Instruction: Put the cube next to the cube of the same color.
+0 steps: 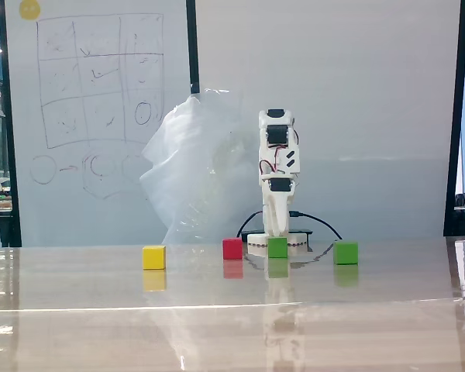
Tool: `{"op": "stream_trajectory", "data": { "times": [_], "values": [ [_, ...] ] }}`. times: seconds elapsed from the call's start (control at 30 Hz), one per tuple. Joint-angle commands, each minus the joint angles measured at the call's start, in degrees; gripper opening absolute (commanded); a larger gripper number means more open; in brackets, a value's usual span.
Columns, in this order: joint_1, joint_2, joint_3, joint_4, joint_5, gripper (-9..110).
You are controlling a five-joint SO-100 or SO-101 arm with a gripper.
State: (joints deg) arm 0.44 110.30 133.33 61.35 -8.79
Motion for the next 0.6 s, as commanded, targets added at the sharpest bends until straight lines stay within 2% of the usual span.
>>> {"op": "stream_trajectory", "data": {
  "times": [0.0, 0.27, 0.4, 0.57],
  "values": [
    [0.62, -2.37, -0.53, -2.99, 0.18, 22],
    [0.62, -7.03, -1.49, -5.1, 0.26, 0],
    [0.44, -4.48, -3.34, -3.6, -0.35, 0],
    [-0.88, 5.98, -13.36, 7.12, -0.62, 0]
  ]
}}
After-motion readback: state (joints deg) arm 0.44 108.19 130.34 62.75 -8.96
